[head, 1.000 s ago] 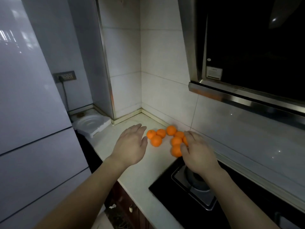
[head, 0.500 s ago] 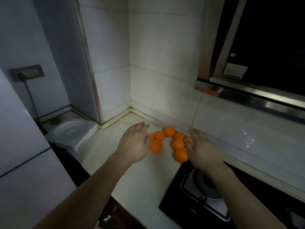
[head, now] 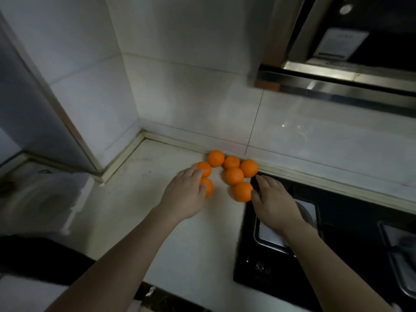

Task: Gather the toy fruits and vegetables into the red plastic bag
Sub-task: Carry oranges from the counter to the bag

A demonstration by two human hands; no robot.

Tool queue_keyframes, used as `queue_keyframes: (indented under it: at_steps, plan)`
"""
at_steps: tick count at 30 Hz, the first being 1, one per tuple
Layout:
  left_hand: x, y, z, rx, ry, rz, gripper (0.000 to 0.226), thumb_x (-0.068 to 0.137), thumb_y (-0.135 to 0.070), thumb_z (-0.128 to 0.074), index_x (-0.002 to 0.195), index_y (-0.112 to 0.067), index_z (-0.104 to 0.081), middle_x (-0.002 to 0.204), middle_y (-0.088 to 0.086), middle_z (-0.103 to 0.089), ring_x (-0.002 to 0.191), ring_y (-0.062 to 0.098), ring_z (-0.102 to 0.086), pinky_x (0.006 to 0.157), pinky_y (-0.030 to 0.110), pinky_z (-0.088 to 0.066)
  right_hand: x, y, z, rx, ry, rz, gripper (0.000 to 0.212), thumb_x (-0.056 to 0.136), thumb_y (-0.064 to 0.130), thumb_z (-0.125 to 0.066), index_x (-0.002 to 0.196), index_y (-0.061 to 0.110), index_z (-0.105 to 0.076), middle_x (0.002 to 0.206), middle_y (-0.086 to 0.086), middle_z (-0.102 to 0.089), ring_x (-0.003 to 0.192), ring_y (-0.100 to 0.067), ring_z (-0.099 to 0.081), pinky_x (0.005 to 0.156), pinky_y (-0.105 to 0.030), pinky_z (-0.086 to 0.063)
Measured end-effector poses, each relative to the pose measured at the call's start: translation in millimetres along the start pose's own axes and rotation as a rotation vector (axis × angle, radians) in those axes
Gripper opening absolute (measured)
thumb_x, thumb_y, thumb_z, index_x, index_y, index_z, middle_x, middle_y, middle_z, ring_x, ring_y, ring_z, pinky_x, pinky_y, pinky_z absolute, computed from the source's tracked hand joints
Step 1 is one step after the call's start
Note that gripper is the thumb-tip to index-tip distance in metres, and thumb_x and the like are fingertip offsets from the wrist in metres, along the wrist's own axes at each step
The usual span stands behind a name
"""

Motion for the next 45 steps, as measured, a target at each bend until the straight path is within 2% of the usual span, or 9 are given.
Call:
queue_keyframes:
  at_steps: [5,11,16,19,25,29,37,41,45]
  plan:
    - [41,17,-35,-0.007,0.06,0.011,0.054,0.095,-0.035,-0.037,0.144,-0.011,-0.039,0.149,0.008,-0.04,0.134,0.028,-0.038,0.109,0.039,-0.034,40,-30,-40,-0.004,0.089,-0.059,0.051,0.099,0.037,-0.034,0.141,0.008,-0.039,0.141,-0.012,-0.046,0.128,-0.028,-0.04,0.106,-0.037,-0.032]
    - [90,42,-90,-0.008,0.128,0.046,0.052,0.096,-0.032,-0.048,0.144,-0.013,-0.038,0.144,0.007,-0.043,0.129,0.027,-0.041,0.103,0.037,-0.036,85,-67,-98,-0.006,0.214,-0.117,0.076,0.086,0.056,-0.012,0.144,0.012,-0.035,0.145,-0.01,-0.042,0.131,-0.028,-0.038,0.108,-0.041,-0.035]
    - [113,59,-129,-0.002,0.205,0.04,0.067,0.091,-0.041,-0.057,0.148,-0.018,-0.03,0.146,0.002,-0.039,0.129,0.024,-0.042,0.101,0.039,-0.042,104,-81,-126,-0.016,0.312,-0.144,0.058,0.095,0.044,-0.041,0.142,0.011,-0.035,0.142,-0.011,-0.04,0.13,-0.028,-0.036,0.104,-0.036,-0.033]
    - [117,66,-146,0.027,0.255,0.026,0.073,0.087,-0.044,-0.062,0.149,-0.022,-0.029,0.15,-0.001,-0.034,0.132,0.023,-0.04,0.102,0.04,-0.043,108,-85,-140,-0.005,0.329,-0.154,0.058,0.09,0.045,-0.054,0.138,0.015,-0.039,0.136,-0.007,-0.044,0.125,-0.025,-0.04,0.101,-0.035,-0.037]
    - [121,74,-162,0.12,0.293,-0.032,0.071,0.084,-0.036,-0.069,0.145,-0.023,-0.036,0.147,-0.001,-0.036,0.128,0.023,-0.042,0.1,0.038,-0.045,111,-86,-158,-0.006,0.31,-0.165,0.06,0.085,0.045,-0.061,0.135,0.019,-0.04,0.132,-0.002,-0.046,0.116,-0.022,-0.047,0.096,-0.033,-0.042]
    - [123,76,-162,0.108,0.28,-0.038,0.065,0.085,-0.028,-0.068,0.143,-0.023,-0.039,0.145,-0.001,-0.038,0.126,0.022,-0.043,0.099,0.039,-0.046,112,-84,-161,0.003,0.261,-0.18,0.053,0.085,0.043,-0.062,0.13,0.021,-0.043,0.127,-0.001,-0.048,0.111,-0.02,-0.049,0.092,-0.031,-0.042]
    - [108,69,-127,-0.001,0.156,-0.07,0.064,0.079,-0.033,-0.073,0.137,-0.024,-0.047,0.136,-0.002,-0.048,0.119,0.023,-0.05,0.093,0.038,-0.047,95,-63,-136,0.018,0.165,-0.176,0.052,0.081,0.042,-0.066,0.125,0.021,-0.046,0.124,0.0,-0.05,0.107,-0.019,-0.051,0.088,-0.03,-0.044]
    - [91,62,-102,-0.031,0.133,-0.071,0.068,0.079,-0.035,-0.073,0.14,-0.024,-0.044,0.139,-0.004,-0.046,0.122,0.022,-0.048,0.095,0.036,-0.045,78,-38,-109,0.009,0.093,-0.168,0.054,0.081,0.045,-0.066,0.124,0.02,-0.045,0.126,-0.001,-0.05,0.108,-0.022,-0.051,0.086,-0.032,-0.045]
    - [65,53,-69,-0.074,0.088,-0.091,0.066,0.079,-0.035,-0.072,0.139,-0.024,-0.046,0.14,-0.004,-0.046,0.121,0.023,-0.048,0.091,0.037,-0.046,52,-4,-77,0.007,0.031,-0.169,0.066,0.082,0.045,-0.068,0.135,0.018,-0.04,0.138,-0.002,-0.045,0.119,-0.023,-0.047,0.093,-0.035,-0.044]
Point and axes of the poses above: each hand's wrist, its own x-axis towards the middle knuckle, its own z-axis out of the back of the hand, y = z × x, the point moved 4 cm from there along x, towards the middle knuckle
